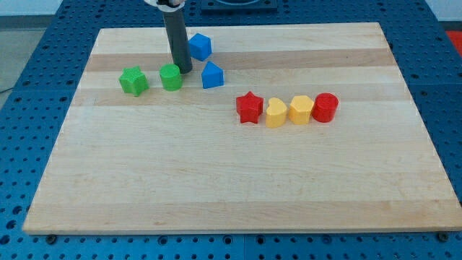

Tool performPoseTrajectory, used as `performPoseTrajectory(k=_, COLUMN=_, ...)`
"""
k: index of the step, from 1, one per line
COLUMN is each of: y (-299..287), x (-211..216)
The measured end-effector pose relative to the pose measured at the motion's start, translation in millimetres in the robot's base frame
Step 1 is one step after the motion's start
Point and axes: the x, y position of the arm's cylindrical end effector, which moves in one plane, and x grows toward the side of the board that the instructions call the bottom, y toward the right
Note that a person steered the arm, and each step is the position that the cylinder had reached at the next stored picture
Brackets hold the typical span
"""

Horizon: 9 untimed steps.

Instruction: Move the green circle bottom of the green star

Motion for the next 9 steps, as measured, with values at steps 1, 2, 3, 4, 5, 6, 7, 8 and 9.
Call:
performPoseTrajectory(k=1, y=-0.8, x=21.4)
performPoseTrajectory(k=2, y=-25.3, x=37.3)
performPoseTrajectory(k=3, y=-45.7, x=44.7)
performPoseTrajectory(k=4, y=-24.1, x=59.9)
performPoseTrajectory(k=5, y=-13.6, x=81.6)
performPoseTrajectory(k=6, y=-28.0, x=84.0)
performPoseTrajectory(k=7, y=-29.0, x=78.4)
performPoseTrajectory(k=8, y=-33.4, x=78.4)
performPoseTrajectory(k=9, y=-55.4, x=78.4)
